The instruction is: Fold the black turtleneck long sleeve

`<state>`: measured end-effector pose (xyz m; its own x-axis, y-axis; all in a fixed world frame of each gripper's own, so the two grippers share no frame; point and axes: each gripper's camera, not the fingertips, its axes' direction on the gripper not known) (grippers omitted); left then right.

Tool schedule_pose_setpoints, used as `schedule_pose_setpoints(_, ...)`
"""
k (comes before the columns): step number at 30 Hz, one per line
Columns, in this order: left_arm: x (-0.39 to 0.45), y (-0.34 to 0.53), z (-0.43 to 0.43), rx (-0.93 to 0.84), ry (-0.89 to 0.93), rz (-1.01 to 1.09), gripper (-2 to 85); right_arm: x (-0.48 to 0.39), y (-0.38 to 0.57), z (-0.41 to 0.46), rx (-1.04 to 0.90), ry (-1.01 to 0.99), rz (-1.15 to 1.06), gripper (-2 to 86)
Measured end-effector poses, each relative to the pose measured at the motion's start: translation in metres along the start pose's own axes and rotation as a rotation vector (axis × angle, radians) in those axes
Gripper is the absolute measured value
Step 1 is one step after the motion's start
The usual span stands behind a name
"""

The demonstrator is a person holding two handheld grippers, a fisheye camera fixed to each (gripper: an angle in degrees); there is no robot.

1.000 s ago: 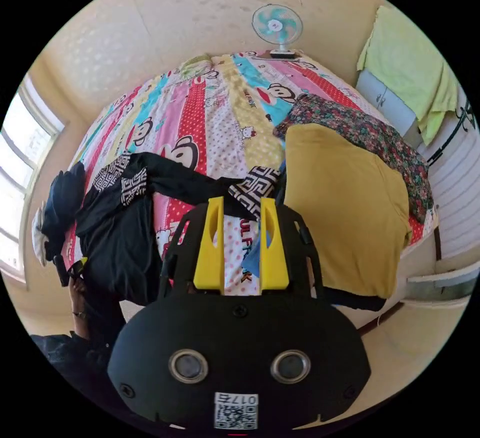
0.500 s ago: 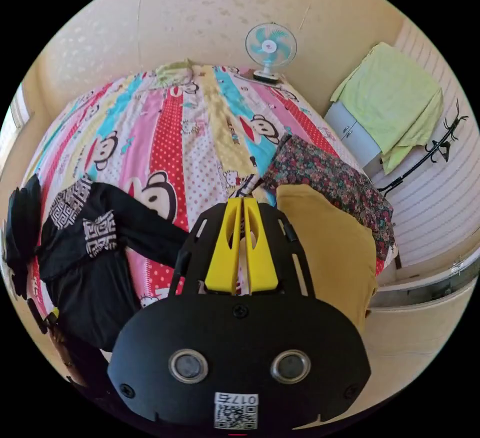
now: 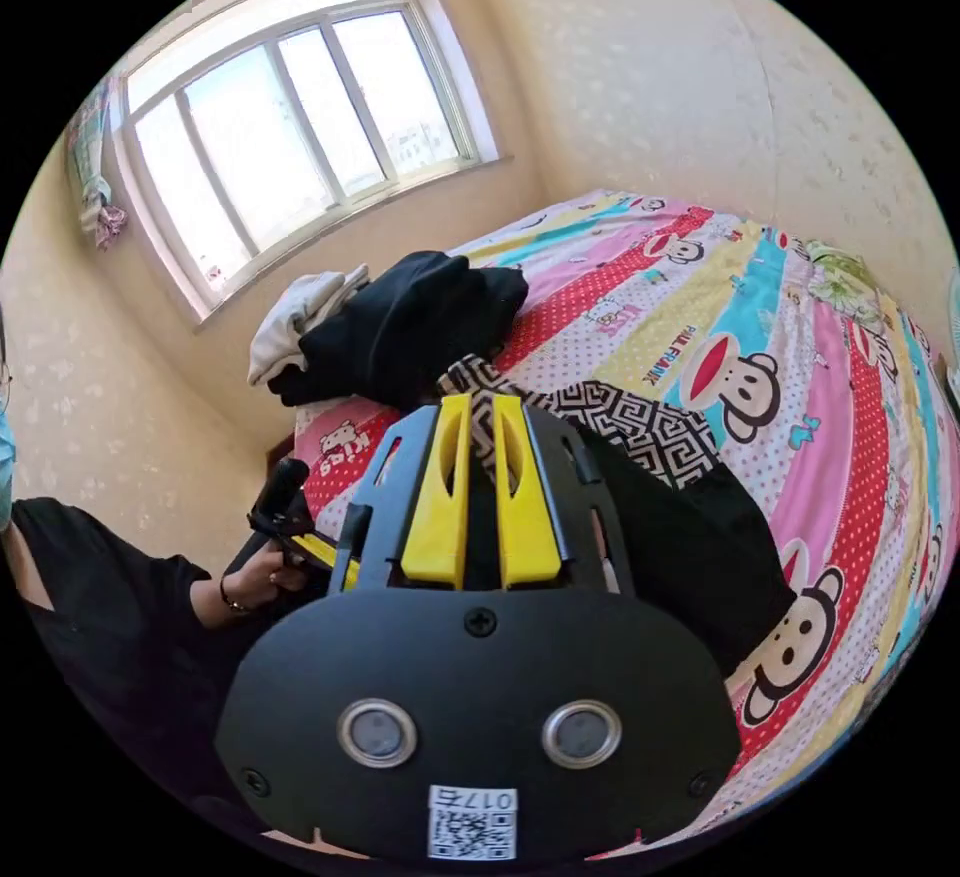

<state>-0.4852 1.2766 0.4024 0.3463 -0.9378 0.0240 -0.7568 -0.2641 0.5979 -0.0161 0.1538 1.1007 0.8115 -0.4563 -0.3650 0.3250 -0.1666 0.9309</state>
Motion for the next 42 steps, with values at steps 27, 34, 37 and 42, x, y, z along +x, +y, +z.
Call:
schedule_pose_setpoints(27,0.043,0.02,0.065,-0.001,-0.193,0.11,6.3,0.189,0.221,0.0,-0.303,0.393,0.404,4.4)
schedule_pose_setpoints(34,0.068,0.034,0.05,0.073,-0.26,0.034,10.9,0.149,0.275,-0.079,-0.192,0.318,0.488,5.3)
schedule_pose_setpoints(37,0.077,0.048,0.037,0.043,-0.316,-0.012,11.3,0.132,0.334,-0.121,-0.213,0.236,0.518,5.6)
schedule_pose_setpoints(42,0.067,0.057,0.053,-0.347,-0.336,-0.074,12.0,0.118,0.449,-0.181,-0.268,0.084,0.67,7.6)
